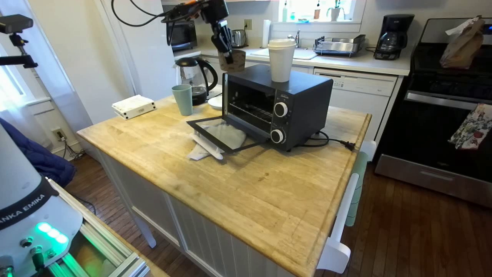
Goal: Put the brown cup in the oven
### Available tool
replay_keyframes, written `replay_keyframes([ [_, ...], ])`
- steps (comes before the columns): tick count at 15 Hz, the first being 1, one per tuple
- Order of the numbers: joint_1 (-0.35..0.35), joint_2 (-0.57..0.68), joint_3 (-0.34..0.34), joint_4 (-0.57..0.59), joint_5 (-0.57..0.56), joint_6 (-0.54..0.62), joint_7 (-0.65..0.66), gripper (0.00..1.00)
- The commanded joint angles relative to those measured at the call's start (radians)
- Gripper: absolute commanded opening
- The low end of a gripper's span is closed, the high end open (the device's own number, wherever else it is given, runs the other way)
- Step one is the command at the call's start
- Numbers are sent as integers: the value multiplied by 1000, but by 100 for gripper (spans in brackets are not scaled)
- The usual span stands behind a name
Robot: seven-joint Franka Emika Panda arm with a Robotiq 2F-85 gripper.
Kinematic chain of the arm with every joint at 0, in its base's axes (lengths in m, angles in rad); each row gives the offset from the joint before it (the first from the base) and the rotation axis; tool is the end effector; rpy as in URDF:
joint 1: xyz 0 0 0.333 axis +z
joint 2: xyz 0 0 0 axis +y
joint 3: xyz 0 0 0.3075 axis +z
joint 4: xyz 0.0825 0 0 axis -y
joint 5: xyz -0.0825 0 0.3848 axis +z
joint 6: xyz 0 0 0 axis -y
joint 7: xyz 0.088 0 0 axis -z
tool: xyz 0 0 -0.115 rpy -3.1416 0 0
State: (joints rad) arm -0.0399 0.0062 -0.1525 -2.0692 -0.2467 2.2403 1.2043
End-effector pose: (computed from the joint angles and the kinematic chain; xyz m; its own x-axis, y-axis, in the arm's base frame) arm 0.5552 -0.1169 0.4282 0.2893 -0.9231 0.2533 -0.9476 -0.3136 -0.0609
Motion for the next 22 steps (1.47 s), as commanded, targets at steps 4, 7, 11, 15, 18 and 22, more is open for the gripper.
replay_keyframes([
  [4, -88, -176, 21, -306, -157, -37, 96, 0],
  [7, -123, -176, 35, -383, -229, -6, 231, 0],
  [11, -186, -122, 27, -449, -448, 194, 528, 0],
  [15, -160, -131, 27, -431, -369, 131, 413, 1],
  [18, -161, -118, 32, -426, -383, 164, 461, 0],
  [22, -158, -68, 37, -426, -397, 292, 584, 0],
])
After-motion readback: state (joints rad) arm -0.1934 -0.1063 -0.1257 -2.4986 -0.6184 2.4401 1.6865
